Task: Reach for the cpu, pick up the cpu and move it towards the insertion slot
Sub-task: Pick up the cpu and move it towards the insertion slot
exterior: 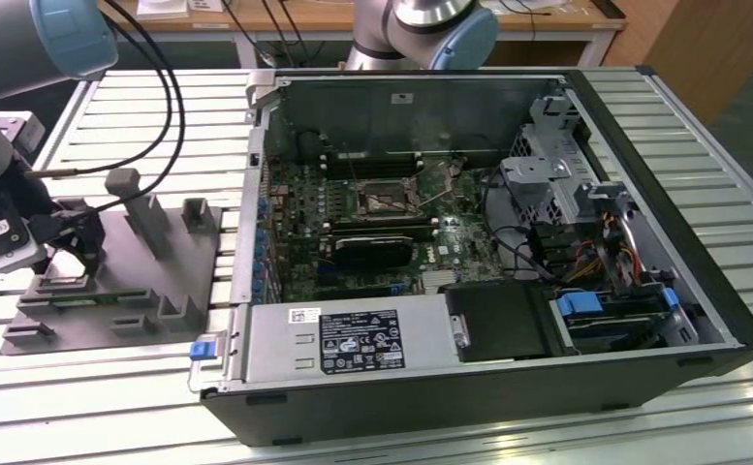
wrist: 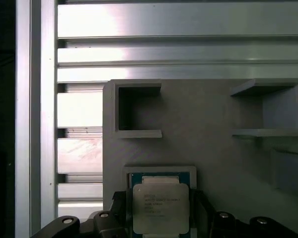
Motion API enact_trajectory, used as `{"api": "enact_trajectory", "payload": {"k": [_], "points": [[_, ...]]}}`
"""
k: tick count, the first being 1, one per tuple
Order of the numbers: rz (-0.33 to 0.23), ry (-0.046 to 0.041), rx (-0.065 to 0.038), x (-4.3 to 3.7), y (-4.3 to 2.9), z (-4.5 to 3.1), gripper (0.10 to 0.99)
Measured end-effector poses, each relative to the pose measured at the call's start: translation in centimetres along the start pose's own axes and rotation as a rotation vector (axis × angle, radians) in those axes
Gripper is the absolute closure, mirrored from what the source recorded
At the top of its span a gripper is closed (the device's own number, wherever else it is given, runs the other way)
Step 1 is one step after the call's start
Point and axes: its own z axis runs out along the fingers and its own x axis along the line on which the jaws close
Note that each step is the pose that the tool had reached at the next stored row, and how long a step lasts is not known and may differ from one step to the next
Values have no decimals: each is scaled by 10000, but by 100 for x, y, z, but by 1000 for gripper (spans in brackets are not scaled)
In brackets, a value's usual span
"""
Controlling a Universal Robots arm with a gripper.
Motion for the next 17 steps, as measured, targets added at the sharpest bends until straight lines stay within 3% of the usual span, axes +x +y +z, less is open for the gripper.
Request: {"api": "enact_trajectory", "payload": {"k": [8, 10, 15, 17], "points": [[0, -1, 2, 0, 0, 1, 451], [0, 0, 2, 0, 0, 0, 545], [0, -3, 1, -1, 0, -3, 545], [0, -2, 2, 0, 2, -37, 545]]}}
